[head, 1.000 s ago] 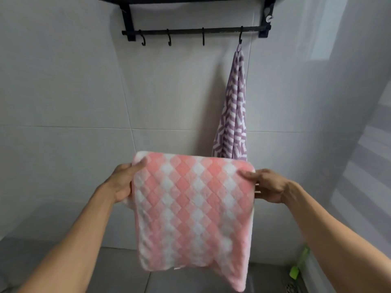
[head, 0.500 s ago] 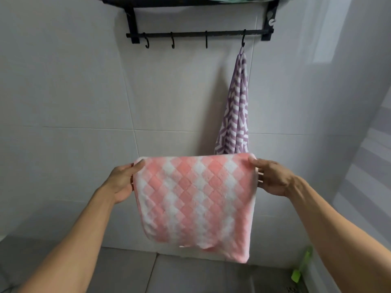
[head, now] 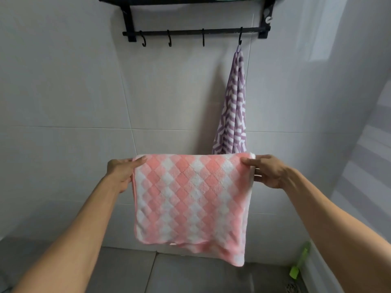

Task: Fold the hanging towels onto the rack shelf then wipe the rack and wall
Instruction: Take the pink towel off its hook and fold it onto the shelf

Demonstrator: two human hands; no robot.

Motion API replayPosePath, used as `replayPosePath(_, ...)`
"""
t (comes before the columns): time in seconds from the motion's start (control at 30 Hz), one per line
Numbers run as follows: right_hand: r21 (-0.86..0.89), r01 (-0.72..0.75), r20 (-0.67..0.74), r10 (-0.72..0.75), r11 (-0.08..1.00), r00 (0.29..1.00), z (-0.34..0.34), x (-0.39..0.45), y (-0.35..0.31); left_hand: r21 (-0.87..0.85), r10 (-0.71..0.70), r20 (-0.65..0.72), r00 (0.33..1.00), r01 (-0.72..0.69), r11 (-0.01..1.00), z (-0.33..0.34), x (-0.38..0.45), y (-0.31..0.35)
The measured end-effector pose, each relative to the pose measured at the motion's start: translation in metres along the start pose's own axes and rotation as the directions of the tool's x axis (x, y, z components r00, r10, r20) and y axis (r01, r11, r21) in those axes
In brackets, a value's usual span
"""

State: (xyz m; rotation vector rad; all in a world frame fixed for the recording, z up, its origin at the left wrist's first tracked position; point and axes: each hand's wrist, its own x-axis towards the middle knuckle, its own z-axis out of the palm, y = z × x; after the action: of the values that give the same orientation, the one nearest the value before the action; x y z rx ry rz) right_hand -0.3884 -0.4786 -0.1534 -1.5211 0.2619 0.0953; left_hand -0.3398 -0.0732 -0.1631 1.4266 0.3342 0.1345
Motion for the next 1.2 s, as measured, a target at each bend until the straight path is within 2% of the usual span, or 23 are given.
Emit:
replayPosePath(0.1,-0.047,0.030,-0.082,-0.034,0.998,0.996,0.004,0.003,-0.011,0.001,0.048,-0.041,0.998,-0.048,0.999,0.005,-0.002,0.016)
replayPosePath(0.27,-0.081,0.062,-0.182,-0.076,0.995,0.980,0.011,0.004,-0.033,0.008,0.089,-0.011,0.996,-0.089,0.996,0.011,-0.012,0.030)
replayPosePath(0.4,-0.094,0.041,-0.206,-0.060,0.995,0.977,0.013,0.001,-0.044,0.005,0.096,0.038,0.995,-0.097,0.995,0.009,-0.015,0.032)
replayPosePath(0.57,-0.076,0.107,-0.238,-0.122,0.991,0.963,0.016,0.004,-0.049,0.001,0.100,0.036,0.994,-0.100,0.995,0.010,-0.021,0.033)
replayPosePath(0.87,-0.156,0.141,-0.179,-0.168,0.978,0.969,0.021,0.001,-0.053,0.089,0.193,-0.034,0.981,-0.189,0.978,0.002,-0.022,0.033)
replayPosePath(1.03,-0.161,0.171,-0.076,-0.185,0.972,0.980,0.017,0.006,-0.050,0.127,0.219,-0.050,0.974,-0.211,0.969,-0.006,-0.021,0.032)
replayPosePath(1.2,-0.425,0.217,-0.093,-0.281,0.879,0.955,0.018,0.010,-0.045,0.156,0.238,-0.014,0.971,-0.233,0.960,-0.009,-0.021,0.033)
